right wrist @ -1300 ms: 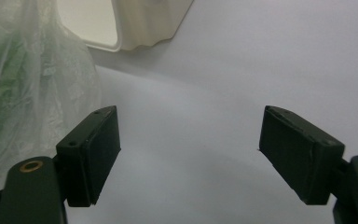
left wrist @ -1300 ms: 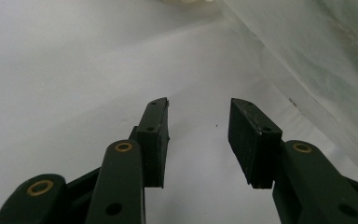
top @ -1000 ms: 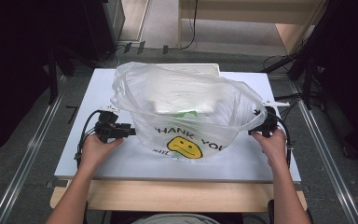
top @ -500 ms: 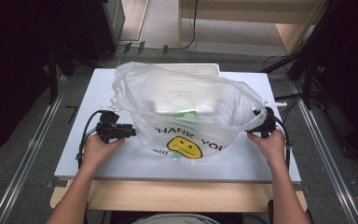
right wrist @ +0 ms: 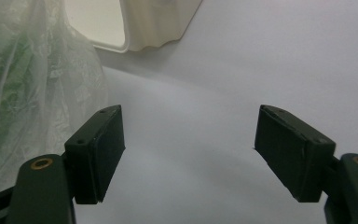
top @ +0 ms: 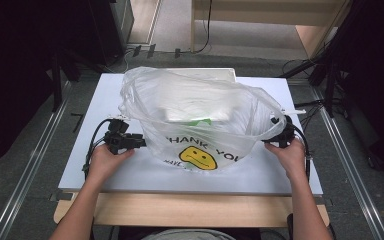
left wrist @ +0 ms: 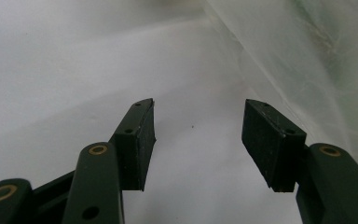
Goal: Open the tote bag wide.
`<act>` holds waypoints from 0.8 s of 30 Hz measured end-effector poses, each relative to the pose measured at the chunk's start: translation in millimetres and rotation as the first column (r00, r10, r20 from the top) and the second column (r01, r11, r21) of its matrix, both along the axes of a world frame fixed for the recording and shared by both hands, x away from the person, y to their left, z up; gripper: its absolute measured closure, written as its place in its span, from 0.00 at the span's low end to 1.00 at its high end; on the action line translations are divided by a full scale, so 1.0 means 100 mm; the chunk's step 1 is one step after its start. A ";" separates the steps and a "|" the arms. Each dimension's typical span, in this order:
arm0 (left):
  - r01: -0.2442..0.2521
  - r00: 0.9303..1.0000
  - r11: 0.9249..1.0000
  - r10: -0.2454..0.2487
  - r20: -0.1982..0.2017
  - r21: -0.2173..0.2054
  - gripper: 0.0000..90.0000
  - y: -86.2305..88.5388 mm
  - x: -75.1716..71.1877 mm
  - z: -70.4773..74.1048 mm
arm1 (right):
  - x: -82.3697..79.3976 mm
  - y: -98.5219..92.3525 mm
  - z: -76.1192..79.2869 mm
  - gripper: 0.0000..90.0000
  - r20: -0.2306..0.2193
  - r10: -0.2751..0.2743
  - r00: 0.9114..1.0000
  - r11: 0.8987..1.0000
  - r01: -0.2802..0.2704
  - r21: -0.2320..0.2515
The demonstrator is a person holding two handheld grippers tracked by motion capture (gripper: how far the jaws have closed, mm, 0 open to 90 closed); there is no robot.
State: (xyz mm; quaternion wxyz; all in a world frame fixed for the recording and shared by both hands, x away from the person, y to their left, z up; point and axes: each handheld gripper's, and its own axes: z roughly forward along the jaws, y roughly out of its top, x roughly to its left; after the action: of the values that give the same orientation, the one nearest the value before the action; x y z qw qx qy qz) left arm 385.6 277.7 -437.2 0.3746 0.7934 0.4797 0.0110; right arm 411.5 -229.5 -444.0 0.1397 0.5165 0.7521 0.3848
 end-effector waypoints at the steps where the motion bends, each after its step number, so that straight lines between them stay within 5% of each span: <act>1: 0.001 1.000 1.000 -0.001 0.000 0.001 0.50 0.00 0.00 0.00 | 0.00 0.00 0.00 0.28 -0.002 -0.001 1.000 1.000 0.001 0.000; 24: 0.011 1.000 1.000 -0.011 -0.002 0.000 0.51 0.03 0.09 0.04 | 0.03 -0.01 0.00 0.32 -0.035 0.041 0.999 0.998 -0.039 0.043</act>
State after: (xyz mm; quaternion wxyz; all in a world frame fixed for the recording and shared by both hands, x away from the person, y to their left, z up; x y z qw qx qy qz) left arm 394.1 280.6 -433.4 0.3742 0.7961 0.4755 0.0083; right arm 414.6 -230.9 -444.3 0.1075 0.5110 0.7564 0.3938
